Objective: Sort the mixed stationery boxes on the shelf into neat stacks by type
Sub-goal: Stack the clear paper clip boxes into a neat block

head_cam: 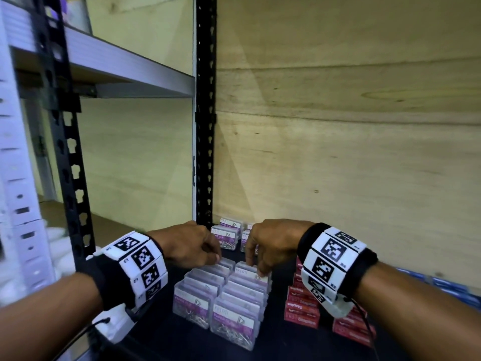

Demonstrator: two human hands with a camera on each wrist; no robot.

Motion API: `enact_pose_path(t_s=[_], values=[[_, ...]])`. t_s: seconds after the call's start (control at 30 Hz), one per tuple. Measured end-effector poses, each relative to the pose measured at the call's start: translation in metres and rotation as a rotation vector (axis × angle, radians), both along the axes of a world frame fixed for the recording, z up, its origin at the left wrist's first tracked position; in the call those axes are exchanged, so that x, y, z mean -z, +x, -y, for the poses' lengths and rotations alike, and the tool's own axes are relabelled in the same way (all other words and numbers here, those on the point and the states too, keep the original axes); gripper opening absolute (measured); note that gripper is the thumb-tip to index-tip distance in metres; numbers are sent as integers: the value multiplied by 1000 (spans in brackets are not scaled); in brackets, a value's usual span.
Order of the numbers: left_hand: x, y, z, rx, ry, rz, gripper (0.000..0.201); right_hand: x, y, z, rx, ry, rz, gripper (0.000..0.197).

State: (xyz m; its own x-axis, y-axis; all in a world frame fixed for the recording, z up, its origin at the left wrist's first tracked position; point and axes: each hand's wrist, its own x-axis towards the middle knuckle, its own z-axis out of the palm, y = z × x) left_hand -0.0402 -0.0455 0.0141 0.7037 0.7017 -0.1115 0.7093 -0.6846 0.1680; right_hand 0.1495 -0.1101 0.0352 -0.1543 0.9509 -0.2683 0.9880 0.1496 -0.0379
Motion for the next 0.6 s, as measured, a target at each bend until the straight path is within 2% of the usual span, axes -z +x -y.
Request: enact_pose_path(t_s=[0.43, 0.6], values=[[-4, 0, 5, 9, -23, -37, 29, -3, 0, 4, -2, -84, -62, 29], [-10, 3, -9, -18, -113, -3, 27, -9, 6, -8, 19, -147, -141, 18]])
